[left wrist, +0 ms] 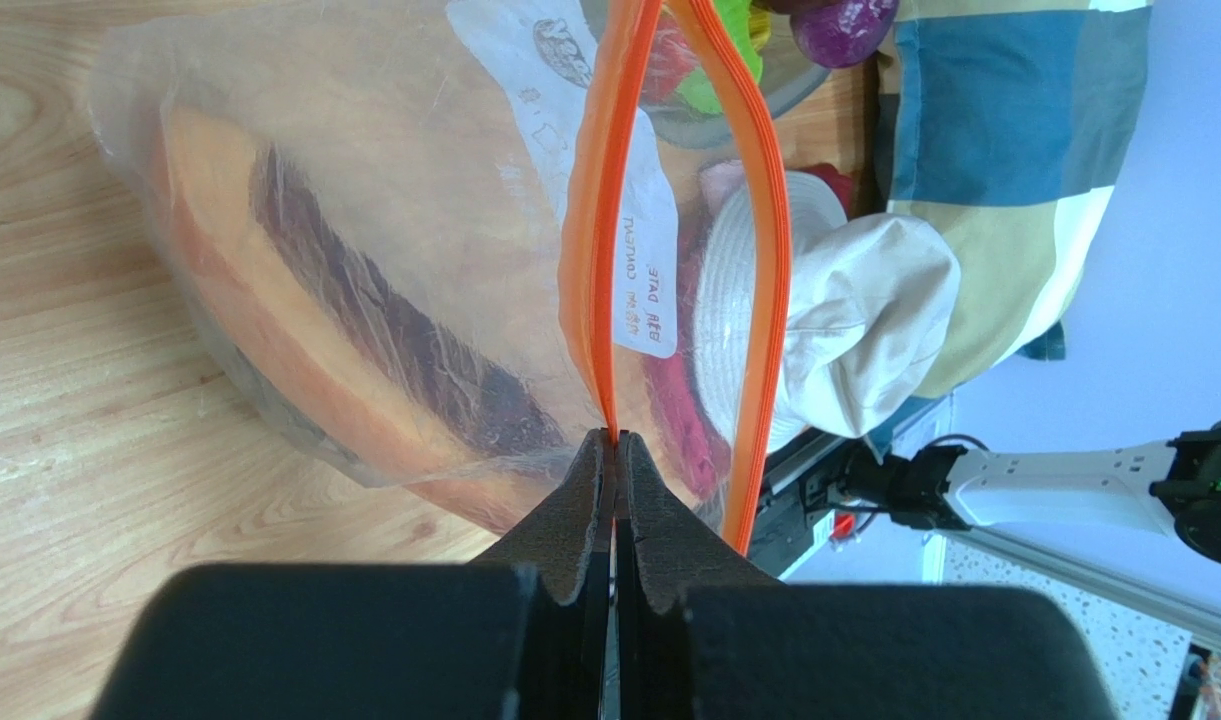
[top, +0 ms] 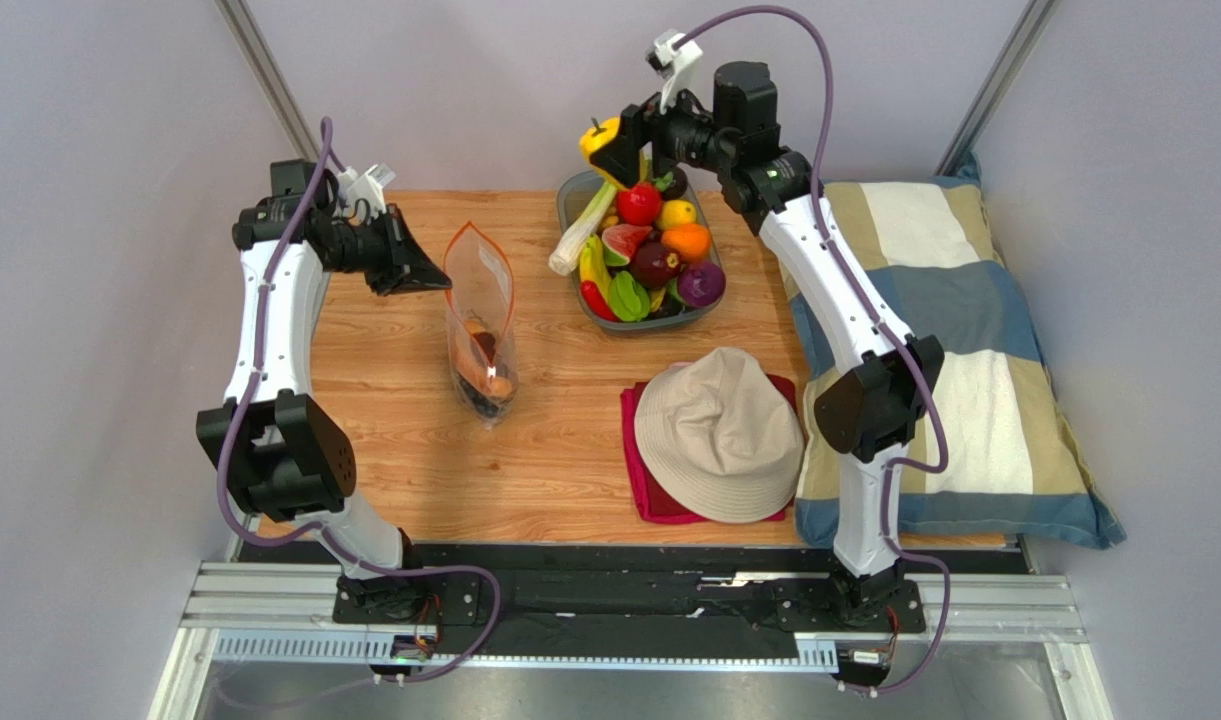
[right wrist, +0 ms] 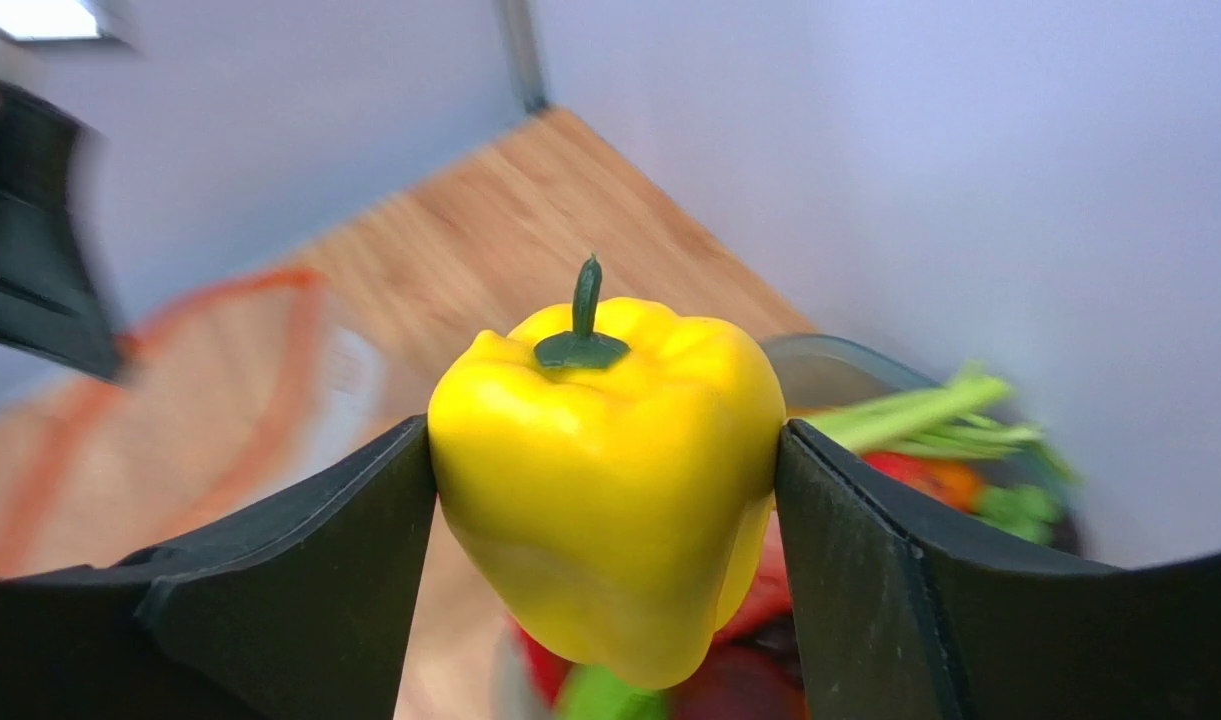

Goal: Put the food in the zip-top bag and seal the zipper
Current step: Pick up the fake vegetable from the bin, then place the fake vegetable in the zipper food storage bag.

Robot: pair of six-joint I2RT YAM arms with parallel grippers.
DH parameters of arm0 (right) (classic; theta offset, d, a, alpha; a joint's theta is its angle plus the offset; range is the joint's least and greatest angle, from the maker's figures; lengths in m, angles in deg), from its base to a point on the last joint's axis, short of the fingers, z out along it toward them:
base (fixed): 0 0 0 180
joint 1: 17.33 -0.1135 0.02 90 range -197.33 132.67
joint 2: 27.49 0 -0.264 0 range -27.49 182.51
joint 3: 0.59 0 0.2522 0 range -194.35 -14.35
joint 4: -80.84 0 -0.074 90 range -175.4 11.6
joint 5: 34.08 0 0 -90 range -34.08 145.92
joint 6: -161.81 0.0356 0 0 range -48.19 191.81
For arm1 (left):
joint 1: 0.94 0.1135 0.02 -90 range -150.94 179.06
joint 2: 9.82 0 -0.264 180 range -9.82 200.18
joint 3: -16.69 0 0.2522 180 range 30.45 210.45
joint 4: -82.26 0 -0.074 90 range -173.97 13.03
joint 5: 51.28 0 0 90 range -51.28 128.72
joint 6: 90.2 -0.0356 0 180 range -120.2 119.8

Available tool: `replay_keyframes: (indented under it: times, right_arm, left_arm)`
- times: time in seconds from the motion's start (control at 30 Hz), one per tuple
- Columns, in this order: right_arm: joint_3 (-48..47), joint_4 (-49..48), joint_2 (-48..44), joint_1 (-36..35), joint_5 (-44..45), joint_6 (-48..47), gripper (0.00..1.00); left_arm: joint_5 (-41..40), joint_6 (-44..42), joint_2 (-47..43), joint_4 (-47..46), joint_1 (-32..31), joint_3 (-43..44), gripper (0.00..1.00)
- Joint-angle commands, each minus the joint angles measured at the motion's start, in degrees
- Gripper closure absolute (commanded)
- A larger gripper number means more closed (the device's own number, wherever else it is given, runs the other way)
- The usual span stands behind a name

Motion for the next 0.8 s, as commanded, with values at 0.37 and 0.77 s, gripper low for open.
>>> replay_keyframes:
  times: [0.37,0.77]
  right_arm:
    - [11.6,-7.9,-6.4,-15.4,-4.5,42.4,0.82]
    - [6.6,-5.4,3.3,-19.8,9.2,41.0,0.82]
  left_arm:
    - [5.1,4.6,-1.5,-6.0,-0.1,-3.2,1.0]
    - [5.4,5.3,-2.3,-7.0,-0.2,-3.9,1.0]
